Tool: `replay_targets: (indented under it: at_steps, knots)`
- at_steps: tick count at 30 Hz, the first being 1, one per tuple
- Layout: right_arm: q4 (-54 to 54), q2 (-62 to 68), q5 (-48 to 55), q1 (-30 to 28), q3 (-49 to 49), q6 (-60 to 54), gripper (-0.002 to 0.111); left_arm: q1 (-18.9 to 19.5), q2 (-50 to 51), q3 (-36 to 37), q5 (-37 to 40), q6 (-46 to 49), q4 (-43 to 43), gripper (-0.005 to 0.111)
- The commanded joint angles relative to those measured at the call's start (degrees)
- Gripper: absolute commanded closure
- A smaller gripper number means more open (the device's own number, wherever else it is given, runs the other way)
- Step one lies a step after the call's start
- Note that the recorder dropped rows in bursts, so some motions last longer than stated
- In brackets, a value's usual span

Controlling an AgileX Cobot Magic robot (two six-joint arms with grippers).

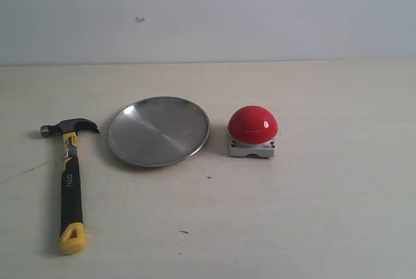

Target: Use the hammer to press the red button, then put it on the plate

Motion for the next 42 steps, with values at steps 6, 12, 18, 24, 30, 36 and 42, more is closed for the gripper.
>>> replay_targets:
  at_steps: [6, 12, 18, 24, 30, 36, 42]
  knots:
    - [-0.45, -0.39, -0.22, -0.35, 0.22, -0.06, 0.108, 0.15, -0.33, -0.03, -0.11, 0.42, 0.60, 0.107]
    - [-0.45, -0.39, -0.22, -0.35, 0.22, -0.06, 0.108, 0.15, -0.33, -0.03, -10.87, -0.44, 2.31, 0.107]
    - [-0.45, -0.39, -0.22, -0.35, 0.22, -0.06, 0.108, 0.15, -0.33, -0.03, -27.90, -8.72, -3.00, 0.107]
    - [-0.45, -0.39, -0.22, -0.35, 0.22, -0.06, 0.108, 0.15, -0.33, -0.03, -41.61, -16.03, -6.57, 0.107]
    - [-0.45, -0.39, -0.22, -0.35, 0.22, -0.06, 0.108, 0.15, 9.16, -11.65, -43.91, 6.67, -25.56, 0.107]
    - [-0.45, -0.39, -0.22, -0.35, 0.22, -0.06, 0.108, 0.15, 52.29, -36.69, -16.99, 33.46, -48.26, 0.107]
    - [-0.45, -0.39, -0.22, -0.35, 0.22, -0.06, 0.108, -0.11, 93.61, -69.79, 31.97, 25.84, -31.37, 0.107]
